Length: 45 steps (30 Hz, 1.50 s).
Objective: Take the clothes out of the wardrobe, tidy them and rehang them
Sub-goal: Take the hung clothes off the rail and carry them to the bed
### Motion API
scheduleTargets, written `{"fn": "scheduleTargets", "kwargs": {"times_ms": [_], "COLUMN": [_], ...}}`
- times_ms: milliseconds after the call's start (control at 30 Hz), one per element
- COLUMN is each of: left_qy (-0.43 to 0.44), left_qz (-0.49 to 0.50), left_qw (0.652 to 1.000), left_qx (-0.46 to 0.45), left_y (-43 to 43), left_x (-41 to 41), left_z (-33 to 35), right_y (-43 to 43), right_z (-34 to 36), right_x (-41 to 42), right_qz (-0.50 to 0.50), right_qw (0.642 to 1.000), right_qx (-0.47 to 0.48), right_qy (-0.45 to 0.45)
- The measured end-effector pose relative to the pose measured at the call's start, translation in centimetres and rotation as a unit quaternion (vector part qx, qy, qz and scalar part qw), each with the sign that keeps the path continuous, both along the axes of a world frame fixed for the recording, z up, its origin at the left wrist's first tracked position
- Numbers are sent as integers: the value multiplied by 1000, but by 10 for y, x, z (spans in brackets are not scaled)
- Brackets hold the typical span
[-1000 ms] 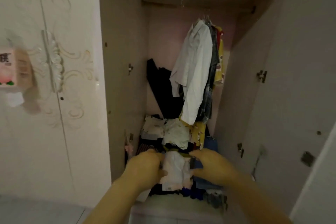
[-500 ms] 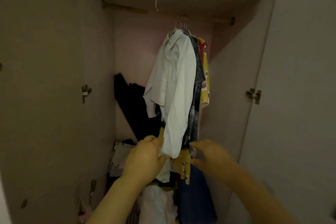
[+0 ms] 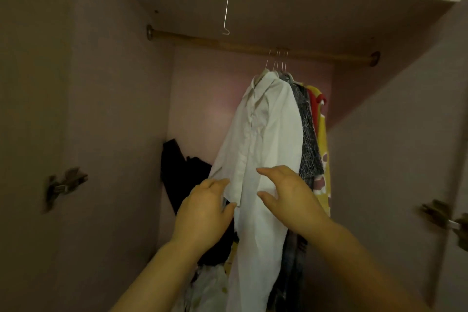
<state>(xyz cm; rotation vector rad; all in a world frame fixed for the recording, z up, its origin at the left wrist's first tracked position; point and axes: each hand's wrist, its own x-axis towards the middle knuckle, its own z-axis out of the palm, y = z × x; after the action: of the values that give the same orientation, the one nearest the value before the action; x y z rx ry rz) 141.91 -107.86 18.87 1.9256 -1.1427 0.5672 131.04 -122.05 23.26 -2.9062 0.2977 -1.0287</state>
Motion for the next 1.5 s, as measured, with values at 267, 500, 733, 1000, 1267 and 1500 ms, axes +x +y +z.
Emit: {"fn": "scheduleTargets", "kwargs": {"times_ms": [267,500,733,1000,1267,1500], "left_qy": [-39,-56,-72,-141,-206,-181], "left_qz": [38,7,-37,-29,76,87], "left_qw": [998,997,991,978,973,979], "left_qx": [-27,-58,-104,-148,-76,-40], "left_y": [-78,-143,-195,-241,-280,-302], "left_x": [74,148,210,227,251,264], "left_z": [34,78,119,175,236,238], "right_y": [-63,-111,-181,-245,-274,-286], "right_z": [65,130,162,172,184,198], "right_x": [90,162,184,186,207,209], "right_qz": [-1,-74,-193,-207,-212,-179], "right_qw": [991,962,927,922,911,904], "right_qx": [-105,-232,-272,-240,-262,-306], "right_qy": [-77,-122,-169,-223,-238,-239]}}
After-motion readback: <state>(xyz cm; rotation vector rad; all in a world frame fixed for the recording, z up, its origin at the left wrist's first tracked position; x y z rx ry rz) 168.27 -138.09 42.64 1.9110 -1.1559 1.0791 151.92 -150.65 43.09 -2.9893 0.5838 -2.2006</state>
